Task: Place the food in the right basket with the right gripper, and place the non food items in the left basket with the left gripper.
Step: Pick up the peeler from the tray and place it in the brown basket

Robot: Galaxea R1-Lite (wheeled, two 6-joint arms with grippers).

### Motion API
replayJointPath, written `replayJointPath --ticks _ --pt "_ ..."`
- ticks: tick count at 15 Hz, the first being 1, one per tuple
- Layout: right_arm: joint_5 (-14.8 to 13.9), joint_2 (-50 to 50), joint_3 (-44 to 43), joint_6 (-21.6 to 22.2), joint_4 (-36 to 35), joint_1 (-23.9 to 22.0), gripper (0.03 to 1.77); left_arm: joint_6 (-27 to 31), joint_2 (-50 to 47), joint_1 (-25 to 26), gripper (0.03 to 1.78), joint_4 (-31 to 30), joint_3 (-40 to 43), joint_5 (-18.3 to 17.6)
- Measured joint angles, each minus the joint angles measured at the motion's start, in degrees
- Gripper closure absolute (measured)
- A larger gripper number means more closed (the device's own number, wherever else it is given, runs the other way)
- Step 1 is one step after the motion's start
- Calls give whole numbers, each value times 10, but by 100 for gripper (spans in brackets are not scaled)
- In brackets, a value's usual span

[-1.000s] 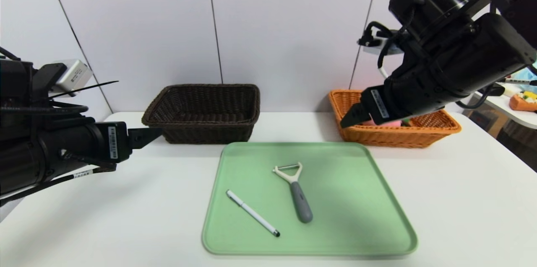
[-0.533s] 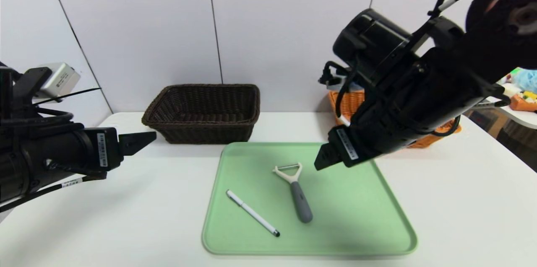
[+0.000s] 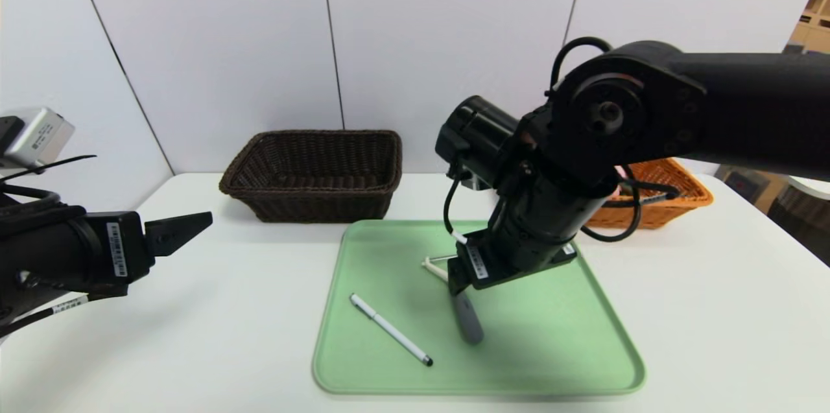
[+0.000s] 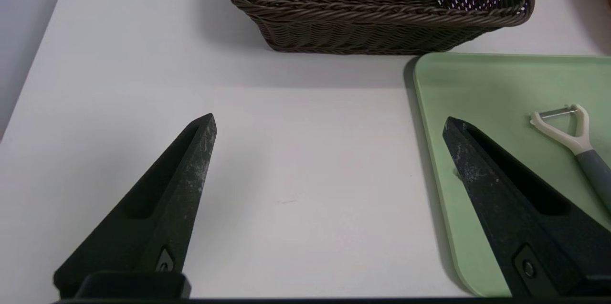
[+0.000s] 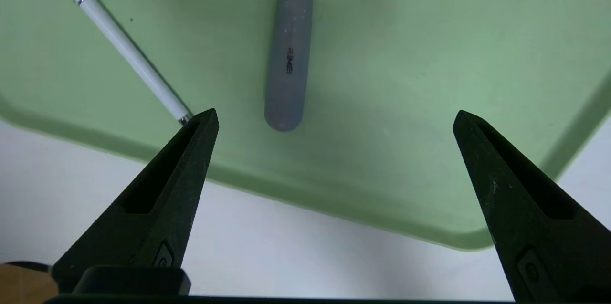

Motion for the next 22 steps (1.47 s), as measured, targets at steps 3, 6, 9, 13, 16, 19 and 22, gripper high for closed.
replayJointPath --ticks 3,6,9,13,16,19,22 --pt "-19 36 -16 3 -10 9 10 0 -10 16 12 0 4 -1" --pt "-26 67 -19 4 -39 15 10 0 -22 22 12 0 16 -1" --pt "-45 91 -20 4 -53 16 10 -1 -34 23 12 0 24 -2" --pt "-54 109 -21 2 -56 15 10 -1 -42 23 12 0 26 -2" --pt "-55 113 -21 3 -56 14 10 -1 -44 23 12 0 26 -2" --pt "-55 114 -21 3 -56 14 10 0 -47 23 12 0 25 -2" --pt "-56 116 -20 3 -56 12 10 0 -48 23 12 0 25 -2"
